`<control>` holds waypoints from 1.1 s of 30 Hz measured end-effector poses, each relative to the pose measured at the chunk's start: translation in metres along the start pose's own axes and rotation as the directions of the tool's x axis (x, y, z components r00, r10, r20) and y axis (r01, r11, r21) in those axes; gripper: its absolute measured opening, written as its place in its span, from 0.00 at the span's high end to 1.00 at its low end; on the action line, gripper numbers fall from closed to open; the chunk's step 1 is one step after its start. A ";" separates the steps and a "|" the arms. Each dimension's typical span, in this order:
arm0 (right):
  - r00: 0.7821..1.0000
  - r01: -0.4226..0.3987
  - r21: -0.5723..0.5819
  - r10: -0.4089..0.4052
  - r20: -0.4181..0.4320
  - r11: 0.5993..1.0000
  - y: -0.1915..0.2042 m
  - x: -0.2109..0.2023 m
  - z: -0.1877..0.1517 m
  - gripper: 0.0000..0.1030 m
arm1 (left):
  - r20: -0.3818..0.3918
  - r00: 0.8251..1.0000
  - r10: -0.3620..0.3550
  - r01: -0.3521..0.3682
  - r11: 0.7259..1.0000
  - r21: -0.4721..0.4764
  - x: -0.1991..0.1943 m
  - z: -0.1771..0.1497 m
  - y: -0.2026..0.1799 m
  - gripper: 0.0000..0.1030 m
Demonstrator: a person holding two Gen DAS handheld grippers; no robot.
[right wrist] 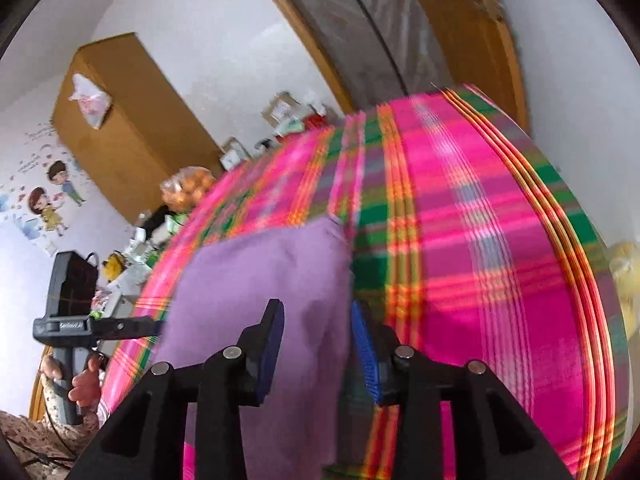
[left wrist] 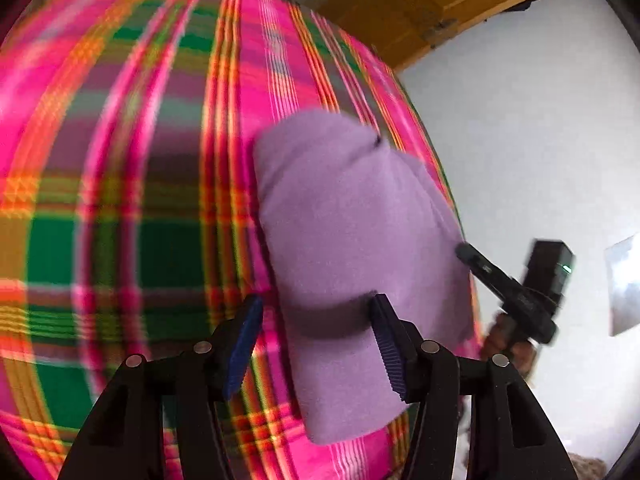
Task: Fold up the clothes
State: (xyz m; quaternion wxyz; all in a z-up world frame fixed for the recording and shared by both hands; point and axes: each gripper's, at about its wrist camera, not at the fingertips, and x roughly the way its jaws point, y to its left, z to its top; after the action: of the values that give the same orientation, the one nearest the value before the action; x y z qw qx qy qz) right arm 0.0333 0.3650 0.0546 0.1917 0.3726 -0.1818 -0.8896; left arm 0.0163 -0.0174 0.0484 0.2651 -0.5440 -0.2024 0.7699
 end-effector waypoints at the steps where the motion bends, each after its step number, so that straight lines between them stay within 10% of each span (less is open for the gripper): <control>1: 1.000 -0.001 -0.025 0.001 0.011 1.000 0.008 0.002 0.004 0.64 | 0.021 1.000 0.015 -0.015 1.000 0.007 -0.003 0.003 -0.006 0.45; 16: 0.982 0.120 -0.172 -0.143 -0.125 0.978 0.014 0.069 0.013 0.76 | 0.041 0.993 0.110 -0.112 0.993 0.046 0.033 0.060 -0.021 0.44; 33: 0.984 0.134 -0.210 -0.155 -0.089 0.969 0.015 0.066 0.001 0.76 | 0.093 0.989 0.116 -0.127 0.984 0.125 0.049 0.056 -0.022 0.44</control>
State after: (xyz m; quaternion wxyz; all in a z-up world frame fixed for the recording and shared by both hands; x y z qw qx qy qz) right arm -0.0070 0.3210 0.0233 0.1726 0.4094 -0.0521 -0.8944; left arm -0.0454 0.0295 0.0443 0.2436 -0.5035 -0.1291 0.8189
